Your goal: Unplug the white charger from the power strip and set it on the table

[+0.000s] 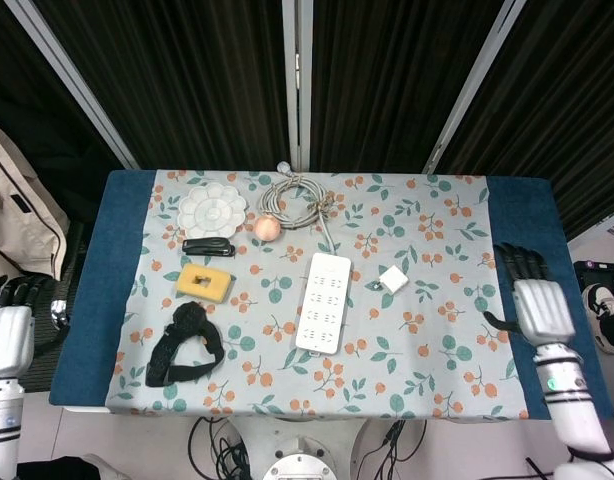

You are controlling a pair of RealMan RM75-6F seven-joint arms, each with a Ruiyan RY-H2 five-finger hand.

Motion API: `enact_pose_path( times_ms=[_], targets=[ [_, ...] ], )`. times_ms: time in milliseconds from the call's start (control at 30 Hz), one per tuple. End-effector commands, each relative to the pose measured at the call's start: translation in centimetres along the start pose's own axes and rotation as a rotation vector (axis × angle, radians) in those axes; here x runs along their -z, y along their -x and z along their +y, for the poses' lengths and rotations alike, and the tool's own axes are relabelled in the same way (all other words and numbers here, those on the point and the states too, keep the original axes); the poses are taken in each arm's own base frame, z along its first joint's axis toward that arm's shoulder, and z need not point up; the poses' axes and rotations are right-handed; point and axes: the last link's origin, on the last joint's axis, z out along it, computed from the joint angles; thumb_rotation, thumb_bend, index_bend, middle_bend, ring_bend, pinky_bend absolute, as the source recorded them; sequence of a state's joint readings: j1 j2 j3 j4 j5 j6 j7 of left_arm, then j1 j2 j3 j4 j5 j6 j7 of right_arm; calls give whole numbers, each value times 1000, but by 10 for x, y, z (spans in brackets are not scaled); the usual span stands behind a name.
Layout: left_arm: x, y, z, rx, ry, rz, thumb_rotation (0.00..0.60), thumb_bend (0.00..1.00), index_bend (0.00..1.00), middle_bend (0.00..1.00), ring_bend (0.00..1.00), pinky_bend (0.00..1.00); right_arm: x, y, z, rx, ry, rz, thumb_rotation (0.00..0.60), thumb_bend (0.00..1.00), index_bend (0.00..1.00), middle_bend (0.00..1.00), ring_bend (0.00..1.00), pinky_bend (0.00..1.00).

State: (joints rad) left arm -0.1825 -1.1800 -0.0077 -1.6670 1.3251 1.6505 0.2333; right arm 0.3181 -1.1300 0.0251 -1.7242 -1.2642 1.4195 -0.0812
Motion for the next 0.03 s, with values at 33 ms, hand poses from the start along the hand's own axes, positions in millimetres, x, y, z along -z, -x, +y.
enact_pose_path(
  times_ms=[33],
  targets=[
    [21,-5,2,-24,-10,-11,600,157,256,243,167,113,57,-15,15,-38,32,41,600,75,0,66,0,19]
  ],
)
